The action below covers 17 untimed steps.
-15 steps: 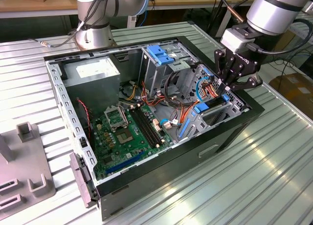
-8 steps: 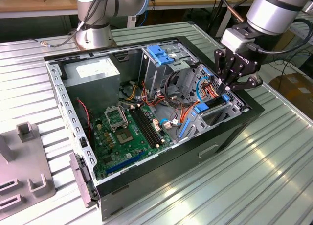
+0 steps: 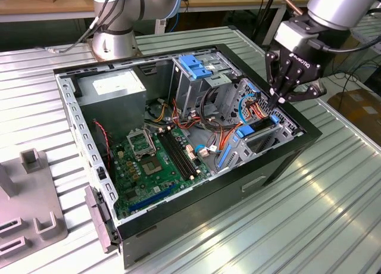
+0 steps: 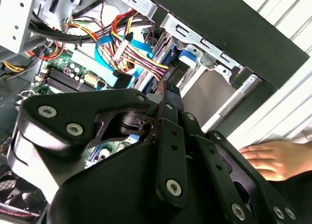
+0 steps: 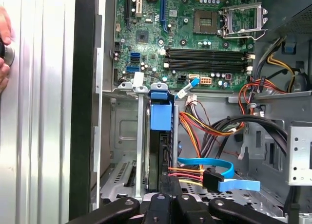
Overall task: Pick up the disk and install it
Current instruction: 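Insert the second disk wire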
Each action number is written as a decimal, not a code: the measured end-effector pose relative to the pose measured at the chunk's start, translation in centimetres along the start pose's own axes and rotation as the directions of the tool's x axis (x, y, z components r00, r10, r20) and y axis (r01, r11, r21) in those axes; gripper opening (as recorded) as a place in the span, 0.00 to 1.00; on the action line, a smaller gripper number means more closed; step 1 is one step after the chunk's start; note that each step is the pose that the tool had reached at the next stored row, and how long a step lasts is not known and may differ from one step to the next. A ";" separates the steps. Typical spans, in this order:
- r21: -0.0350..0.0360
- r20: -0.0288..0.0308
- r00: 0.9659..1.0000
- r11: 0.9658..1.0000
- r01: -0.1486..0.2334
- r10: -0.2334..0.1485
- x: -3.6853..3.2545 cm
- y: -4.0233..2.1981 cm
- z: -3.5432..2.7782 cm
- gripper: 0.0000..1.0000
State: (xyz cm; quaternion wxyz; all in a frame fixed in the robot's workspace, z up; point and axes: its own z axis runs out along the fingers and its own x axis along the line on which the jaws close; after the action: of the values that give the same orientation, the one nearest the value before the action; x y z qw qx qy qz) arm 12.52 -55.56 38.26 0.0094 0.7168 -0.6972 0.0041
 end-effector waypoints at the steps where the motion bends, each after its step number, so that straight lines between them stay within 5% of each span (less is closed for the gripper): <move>1: 0.000 0.000 1.000 1.000 0.000 0.000 0.00 0.00 -0.21 0.10; 4: 0.000 0.000 1.000 1.000 0.000 0.000 -0.04 0.01 -0.88 0.10; 6: 0.000 0.008 1.000 1.000 0.000 0.000 -0.14 0.09 -0.89 0.10; 17: -0.001 0.007 1.000 1.000 0.000 0.000 -1.95 0.86 -0.97 0.10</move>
State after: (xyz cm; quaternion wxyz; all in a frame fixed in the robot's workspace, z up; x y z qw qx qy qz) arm 11.61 -53.62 39.19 0.0075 0.7168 -0.6972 0.0011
